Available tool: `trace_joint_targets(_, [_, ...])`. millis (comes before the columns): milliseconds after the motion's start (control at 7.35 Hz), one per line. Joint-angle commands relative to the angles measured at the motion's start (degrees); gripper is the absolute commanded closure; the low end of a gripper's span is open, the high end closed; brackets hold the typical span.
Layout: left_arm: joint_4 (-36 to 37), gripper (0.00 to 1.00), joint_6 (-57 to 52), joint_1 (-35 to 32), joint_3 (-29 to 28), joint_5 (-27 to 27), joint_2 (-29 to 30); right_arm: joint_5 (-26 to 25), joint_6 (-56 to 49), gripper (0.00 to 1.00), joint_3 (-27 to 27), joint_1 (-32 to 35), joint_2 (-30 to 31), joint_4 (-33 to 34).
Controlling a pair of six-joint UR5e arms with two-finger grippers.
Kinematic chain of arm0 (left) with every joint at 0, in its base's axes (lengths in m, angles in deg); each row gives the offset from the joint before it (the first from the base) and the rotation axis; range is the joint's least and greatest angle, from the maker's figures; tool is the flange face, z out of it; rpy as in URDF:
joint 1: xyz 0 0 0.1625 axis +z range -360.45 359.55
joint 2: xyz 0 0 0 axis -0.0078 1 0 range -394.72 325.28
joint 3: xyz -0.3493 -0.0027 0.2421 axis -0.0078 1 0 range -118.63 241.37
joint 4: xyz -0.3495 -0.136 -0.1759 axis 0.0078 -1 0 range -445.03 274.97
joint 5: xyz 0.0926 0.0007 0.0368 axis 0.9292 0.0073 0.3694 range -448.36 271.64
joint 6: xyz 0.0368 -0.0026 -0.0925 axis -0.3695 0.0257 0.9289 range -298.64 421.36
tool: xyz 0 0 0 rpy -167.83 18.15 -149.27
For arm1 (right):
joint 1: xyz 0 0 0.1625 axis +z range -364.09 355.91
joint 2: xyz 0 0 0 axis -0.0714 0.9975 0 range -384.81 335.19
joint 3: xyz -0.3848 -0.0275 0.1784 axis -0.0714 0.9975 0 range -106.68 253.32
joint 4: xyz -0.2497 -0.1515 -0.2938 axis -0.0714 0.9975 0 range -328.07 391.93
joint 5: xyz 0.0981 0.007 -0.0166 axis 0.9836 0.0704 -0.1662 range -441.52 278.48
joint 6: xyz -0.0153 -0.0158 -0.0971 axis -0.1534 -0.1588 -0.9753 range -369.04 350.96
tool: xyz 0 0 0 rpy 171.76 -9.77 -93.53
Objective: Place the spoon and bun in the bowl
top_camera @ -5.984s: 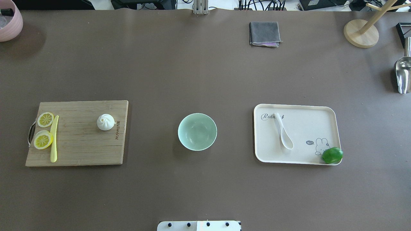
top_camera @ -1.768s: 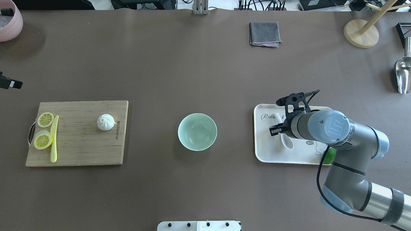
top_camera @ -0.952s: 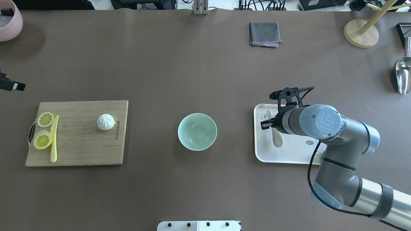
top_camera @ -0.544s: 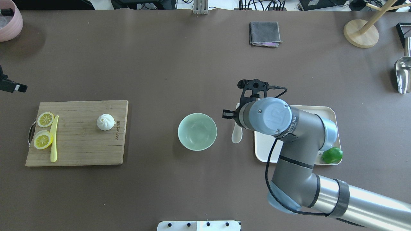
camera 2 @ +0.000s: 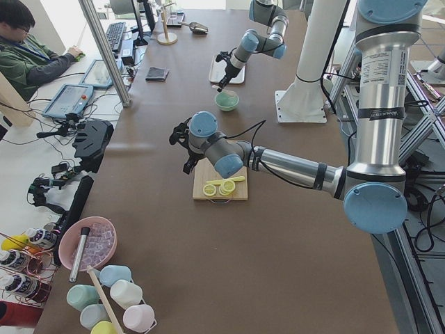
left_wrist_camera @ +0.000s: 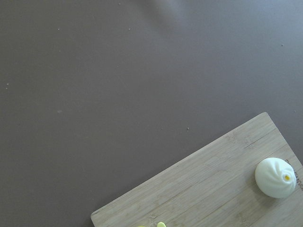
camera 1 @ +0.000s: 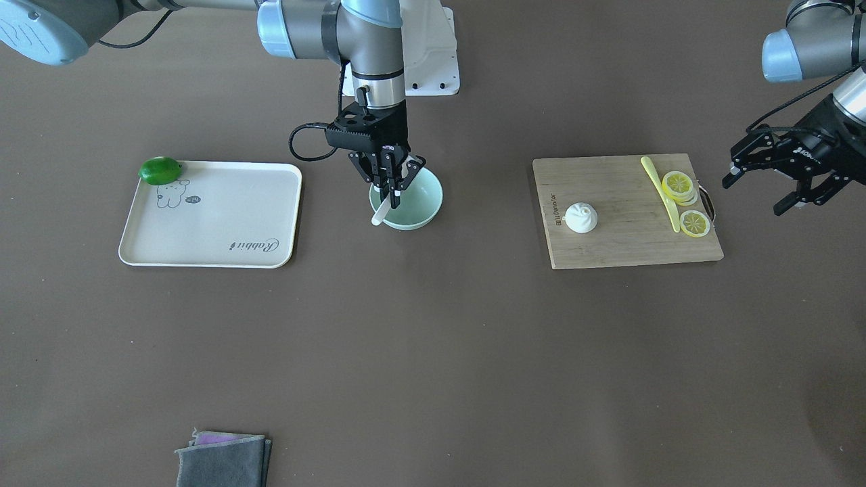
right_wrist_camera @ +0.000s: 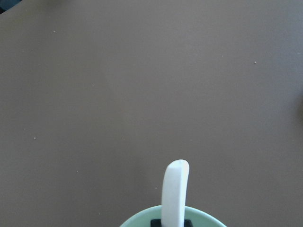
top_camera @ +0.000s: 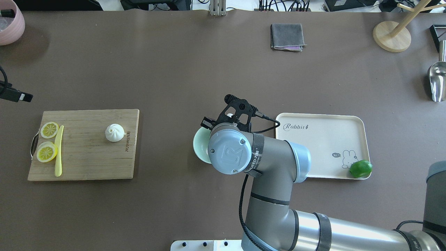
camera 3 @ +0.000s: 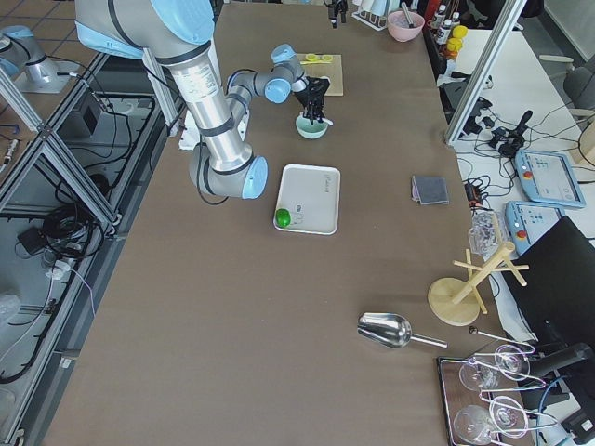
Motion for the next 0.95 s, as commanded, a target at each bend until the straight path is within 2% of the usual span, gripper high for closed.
trace_joint_targets(0, [-0.01, 0.01, 0.00, 0.00, -0.10, -0.09, 0.12, -4.03, 0.93, 1.00, 0.55, -2.04, -0.19, -0.06])
trace_joint_targets(136, [-0.01, 0.01, 0.09, 0.18, -0.10, -0.09, 0.12, -5.35, 2.85, 0.77, 0.55, -2.57, -0.10, 0.12])
trace_joint_targets(272, [-0.01, 0.01, 0.09, 0.27, -0.10, -0.09, 0.12, -5.89, 2.87, 0.49, 0.55, -3.01, -0.10, 0.12])
trace_joint_targets(408, [-0.01, 0.01, 0.00, 0.27, -0.10, -0.09, 0.21, -6.94, 2.52, 0.02, 0.37, -3.10, -0.01, 0.21])
trace_joint_targets(680, [0.16, 0.01, 0.26, 0.27, -0.10, -0.09, 0.91, -7.13, 0.69, 0.00, -1.28, -2.93, -0.10, 1.08])
trace_joint_targets(816, [0.17, 0.01, 3.66, 0.36, -0.01, 0.09, 1.96, -6.08, -3.42, 0.00, -5.04, -1.88, 0.16, 3.09])
